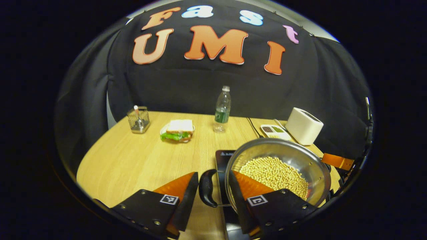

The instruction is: First push the handle of the pot to place it horizontally, then grasp the pot with both hands and set it on the induction cooktop.

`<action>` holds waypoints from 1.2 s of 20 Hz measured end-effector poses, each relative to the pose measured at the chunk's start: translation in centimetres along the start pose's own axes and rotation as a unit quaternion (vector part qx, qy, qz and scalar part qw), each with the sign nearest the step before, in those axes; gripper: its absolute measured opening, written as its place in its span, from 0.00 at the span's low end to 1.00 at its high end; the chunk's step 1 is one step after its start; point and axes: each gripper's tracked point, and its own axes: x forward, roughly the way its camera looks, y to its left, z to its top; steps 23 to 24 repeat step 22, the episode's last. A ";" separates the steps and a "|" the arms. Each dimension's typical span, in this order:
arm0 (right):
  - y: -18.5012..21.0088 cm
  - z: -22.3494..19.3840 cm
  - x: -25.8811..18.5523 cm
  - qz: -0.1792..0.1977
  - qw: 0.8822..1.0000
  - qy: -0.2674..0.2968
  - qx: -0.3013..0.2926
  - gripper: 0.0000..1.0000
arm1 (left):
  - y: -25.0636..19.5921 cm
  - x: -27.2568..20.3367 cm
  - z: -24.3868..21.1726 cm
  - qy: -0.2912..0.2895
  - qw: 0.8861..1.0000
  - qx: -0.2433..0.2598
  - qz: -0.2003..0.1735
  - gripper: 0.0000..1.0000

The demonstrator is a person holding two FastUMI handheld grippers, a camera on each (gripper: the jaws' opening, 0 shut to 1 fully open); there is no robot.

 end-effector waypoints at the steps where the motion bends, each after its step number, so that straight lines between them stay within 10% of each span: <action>1: 0.5 1.3 -0.9 0.015 1.000 -0.010 -0.006 0.87 | 0.2 -0.6 1.4 -0.014 1.000 0.001 0.011 0.71; 5: -0.1 8.9 -5.0 0.032 0.995 -0.089 -0.042 0.95 | -0.3 -3.5 8.3 -0.081 0.996 -0.023 0.015 0.74; 7: -0.5 13.8 -8.1 0.042 0.989 -0.134 -0.047 0.94 | 0.3 -5.7 13.5 -0.137 0.990 -0.005 0.036 0.91; 14: -2.6 24.6 -17.3 0.034 0.964 -0.255 -0.070 0.94 | 2.2 -15.6 25.7 -0.304 0.948 0.032 0.083 0.89; 24: -4.2 25.6 -19.3 0.032 0.958 -0.279 -0.050 0.94 | -1.4 -18.6 24.8 -0.314 0.949 0.032 0.027 0.88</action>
